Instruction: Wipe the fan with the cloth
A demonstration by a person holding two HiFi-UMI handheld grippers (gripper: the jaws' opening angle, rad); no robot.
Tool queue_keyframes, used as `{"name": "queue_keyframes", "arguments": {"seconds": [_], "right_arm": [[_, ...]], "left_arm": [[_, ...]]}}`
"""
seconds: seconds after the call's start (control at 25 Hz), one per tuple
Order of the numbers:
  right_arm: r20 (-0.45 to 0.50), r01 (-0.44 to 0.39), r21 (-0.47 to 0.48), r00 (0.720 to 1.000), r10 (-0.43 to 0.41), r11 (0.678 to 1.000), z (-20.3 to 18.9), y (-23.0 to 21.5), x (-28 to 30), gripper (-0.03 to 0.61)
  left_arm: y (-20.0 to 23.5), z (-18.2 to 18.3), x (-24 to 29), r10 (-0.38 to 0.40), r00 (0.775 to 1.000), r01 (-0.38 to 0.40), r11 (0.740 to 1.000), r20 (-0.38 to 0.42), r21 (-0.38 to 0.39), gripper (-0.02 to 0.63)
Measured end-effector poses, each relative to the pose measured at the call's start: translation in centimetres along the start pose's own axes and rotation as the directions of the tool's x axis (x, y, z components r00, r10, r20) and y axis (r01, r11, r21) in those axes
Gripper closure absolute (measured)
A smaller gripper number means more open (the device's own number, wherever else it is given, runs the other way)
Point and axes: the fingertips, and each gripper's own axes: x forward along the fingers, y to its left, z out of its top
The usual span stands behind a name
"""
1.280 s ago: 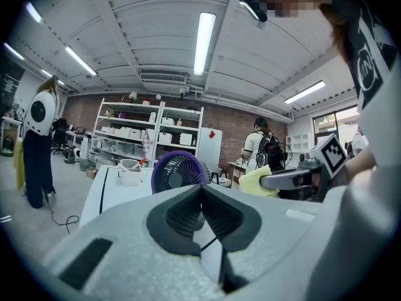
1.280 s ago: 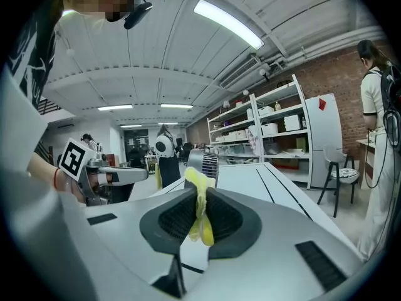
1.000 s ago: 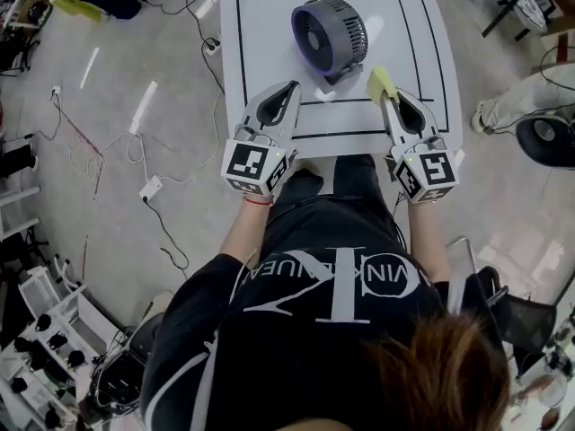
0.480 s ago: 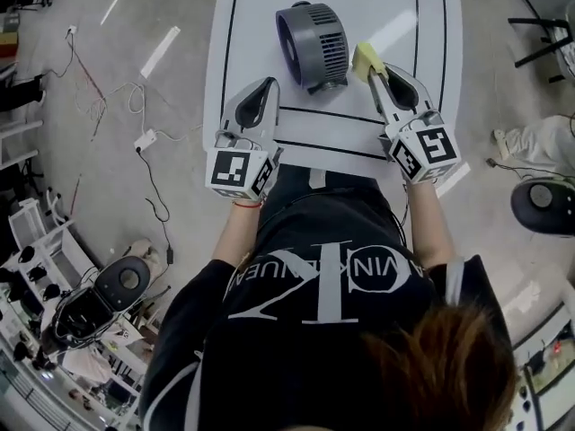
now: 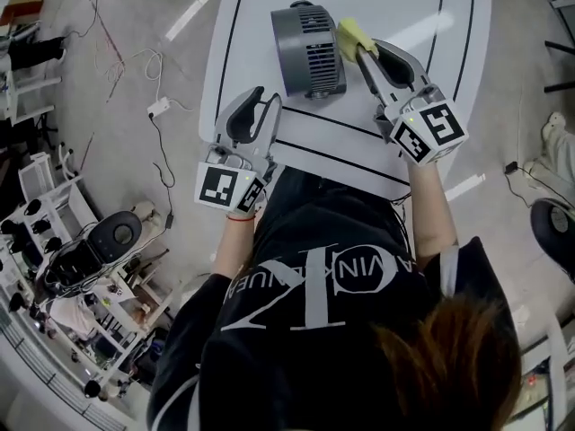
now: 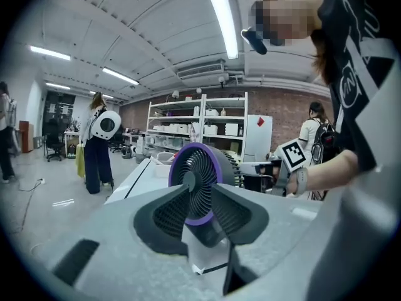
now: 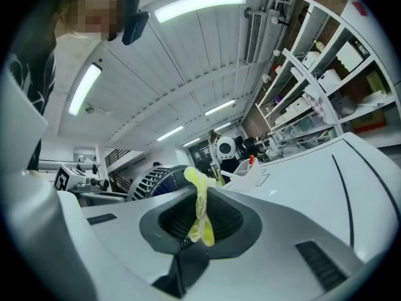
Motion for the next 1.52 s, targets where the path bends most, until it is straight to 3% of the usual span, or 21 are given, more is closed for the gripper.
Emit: {"name": "queue_keyframes", "arguments": {"seconds": [0.12,0.32,0.6,0.84,1.08,1.2,1.4,1.52], "right_arm": [[0.036,-0.101,-0.010,0.994,0.101,0.995,0.9,0.3,-0.4,0.540],[0.101,-0.199,-0.011,0.975,0.199,0.980,2.5,1.9,1.1,0.541],[0.066,-0.289,-0.052,0.954,0.292,0.956,2.1,4.1,1.0,0.541],[-0.016,-0.297,-0.019,0.955,0.296,0.955,1.2,2.4,3.0,0.542],[-0.113,-0.255,0.145,0.956,0.272,0.956,-1.5,0.4,4.7,0.546],[-0.176,-0.240,0.195,0.945,0.275,0.951,-3.1,0.0,5.0,0.548],[-0.277,-0.236,0.198,0.918,0.285,0.951,-4.4,0.2,4.9,0.548],[-0.340,-0.245,0.183,0.893,0.295,0.952,-5.3,0.6,4.5,0.548]], "left_arm": [[-2.1,-0.1,0.4,-0.029,1.000,0.030,1.000,-0.009,0.009,0.479],[-1.7,0.4,0.2,-0.061,0.998,0.061,0.998,-0.024,0.012,0.466],[-2.9,-0.2,-0.1,-0.111,0.991,0.117,0.991,-0.076,0.067,0.413],[-3.7,0.4,0.6,-0.129,0.989,0.135,0.987,-0.077,0.083,0.491],[-4.1,0.0,0.6,-0.133,0.987,0.140,0.987,-0.090,0.078,0.522],[-4.2,0.2,0.8,-0.134,0.987,0.141,0.987,-0.091,0.071,0.522],[-4.4,2.1,1.1,-0.160,0.986,0.162,0.985,-0.038,0.053,0.522],[-4.3,2.1,1.1,-0.156,0.986,0.159,0.986,-0.054,0.052,0.523]]}}
